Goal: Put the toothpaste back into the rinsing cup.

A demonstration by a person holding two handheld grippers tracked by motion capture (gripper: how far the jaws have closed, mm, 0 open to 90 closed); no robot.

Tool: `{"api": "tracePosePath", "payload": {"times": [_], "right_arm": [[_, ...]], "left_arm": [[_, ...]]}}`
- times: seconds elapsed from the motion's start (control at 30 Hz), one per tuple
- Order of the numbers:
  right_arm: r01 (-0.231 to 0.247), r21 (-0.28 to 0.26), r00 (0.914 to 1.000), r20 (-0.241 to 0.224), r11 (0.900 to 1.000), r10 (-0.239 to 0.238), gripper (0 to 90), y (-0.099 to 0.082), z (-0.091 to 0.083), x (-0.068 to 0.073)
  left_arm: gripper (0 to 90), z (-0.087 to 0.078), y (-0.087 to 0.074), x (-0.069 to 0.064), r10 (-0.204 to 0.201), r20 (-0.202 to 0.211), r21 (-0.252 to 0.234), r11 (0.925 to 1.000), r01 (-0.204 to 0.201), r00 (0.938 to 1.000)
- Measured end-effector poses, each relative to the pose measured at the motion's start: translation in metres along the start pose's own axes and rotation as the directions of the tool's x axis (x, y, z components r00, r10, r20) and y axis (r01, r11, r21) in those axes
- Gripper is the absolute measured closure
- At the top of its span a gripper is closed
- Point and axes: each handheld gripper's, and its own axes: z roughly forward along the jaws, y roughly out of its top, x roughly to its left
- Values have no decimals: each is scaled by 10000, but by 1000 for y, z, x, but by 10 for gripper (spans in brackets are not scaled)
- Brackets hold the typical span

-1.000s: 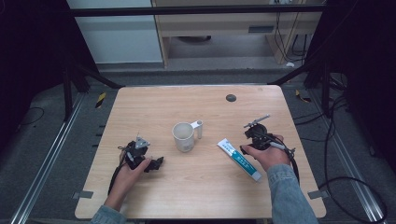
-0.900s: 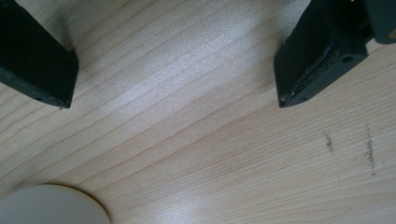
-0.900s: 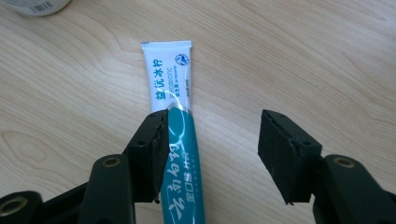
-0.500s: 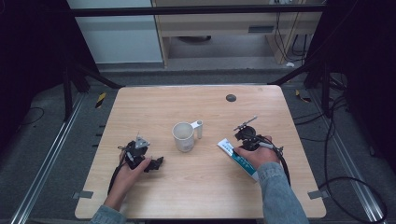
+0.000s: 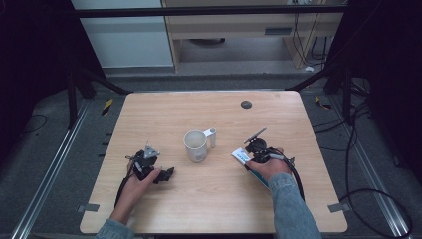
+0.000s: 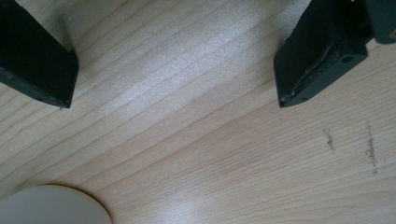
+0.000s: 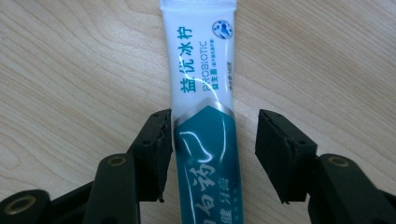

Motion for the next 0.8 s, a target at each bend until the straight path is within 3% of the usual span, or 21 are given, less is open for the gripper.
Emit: {"api": "tracePosePath", "payload": {"times": [0.03,0.2,0.8], "right_arm": [[194,-49,9998,45,9998,-193,461,0,2,0],[7,142,10000,-52,9999,-6,466,4,6,2],[190,366,9998,-86,9991,-187,532,8,16,3]], "left_arm": [[0,0,0,0,2,1,3,10000,-2,10000],[0,0,0,0,25,5,-19,10000,-25,10000],[0,0,0,1,45,42,-34,10000,-45,10000]]}}
